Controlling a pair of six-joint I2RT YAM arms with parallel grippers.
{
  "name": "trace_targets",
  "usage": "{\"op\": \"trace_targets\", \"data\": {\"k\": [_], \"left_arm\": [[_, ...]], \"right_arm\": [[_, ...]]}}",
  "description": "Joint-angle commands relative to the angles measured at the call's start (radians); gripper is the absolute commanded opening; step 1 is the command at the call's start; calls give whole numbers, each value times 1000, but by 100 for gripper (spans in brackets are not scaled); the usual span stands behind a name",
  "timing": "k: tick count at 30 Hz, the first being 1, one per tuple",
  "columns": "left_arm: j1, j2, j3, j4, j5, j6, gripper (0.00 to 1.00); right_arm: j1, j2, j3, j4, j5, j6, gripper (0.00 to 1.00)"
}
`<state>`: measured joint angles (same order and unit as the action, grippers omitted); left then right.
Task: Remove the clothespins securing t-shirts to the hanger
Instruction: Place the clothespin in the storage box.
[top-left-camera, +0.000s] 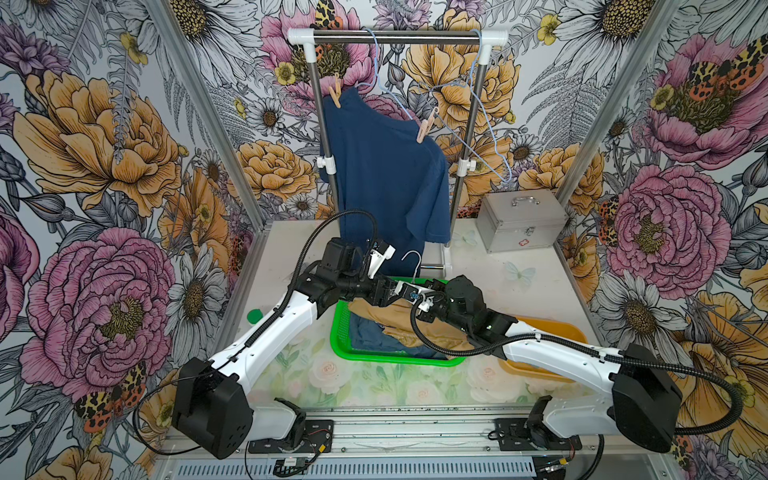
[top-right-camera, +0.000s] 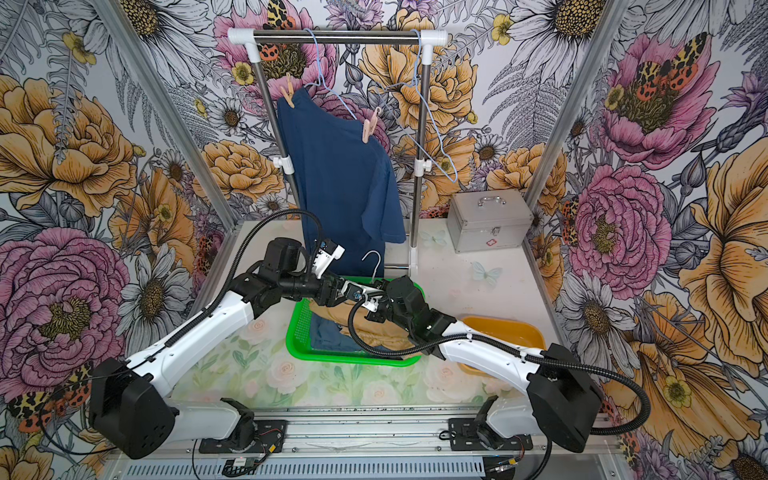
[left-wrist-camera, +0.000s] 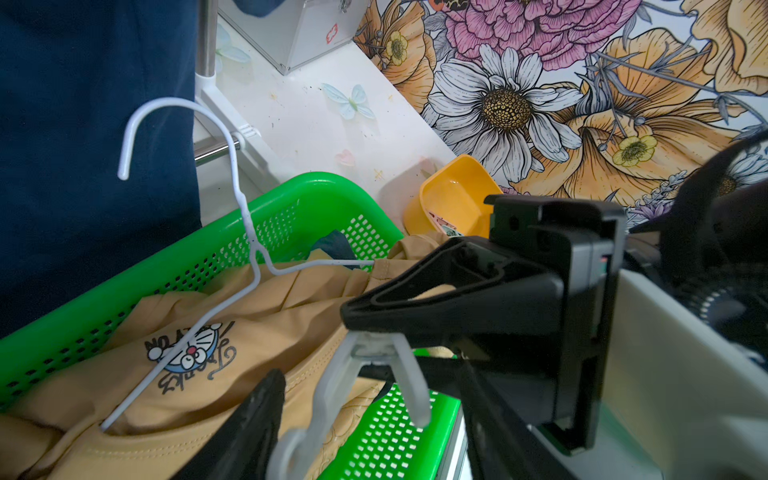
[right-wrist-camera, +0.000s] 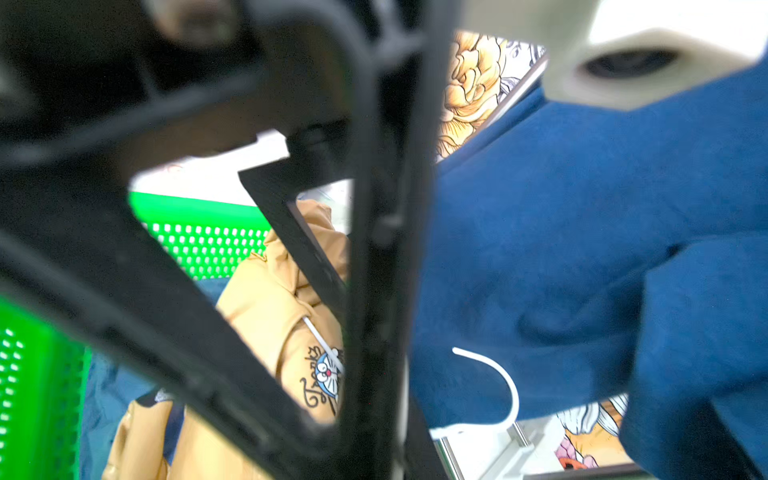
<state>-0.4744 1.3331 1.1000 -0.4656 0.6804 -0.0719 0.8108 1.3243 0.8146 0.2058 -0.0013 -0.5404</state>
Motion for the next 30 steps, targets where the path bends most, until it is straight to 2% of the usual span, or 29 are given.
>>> {"op": "trace_targets", "data": {"k": [1,6,9,13,17,19,22,30], "left_arm": [[1,-11,21,42,47,20,69],[-8,-27,0,79,56,29,69],[-50,-51,-37,161,67,42,70],[-165,-90,-122,341,-19,109,72],[-291,-115,-236,595,-195,169,76],[-350,-88,-240,629,-263,223,77],[-421,-21,-213,634,-291,298,77],[-528,145,-179,802,-342,300,77]], "right_arm": [[-37,-58,0,-48,-8,2,3],[-106,-135,-9,-181,-31,-30,3],[-139,-190,-16,-262,-22,-45,3],[-184,-273,-24,-377,-14,-30,3],[-231,-349,-32,-494,-15,2,3],[-251,-381,-35,-565,0,6,3],[-279,-438,-46,-658,21,13,3],[-402,-595,-112,-804,155,0,2]]}}
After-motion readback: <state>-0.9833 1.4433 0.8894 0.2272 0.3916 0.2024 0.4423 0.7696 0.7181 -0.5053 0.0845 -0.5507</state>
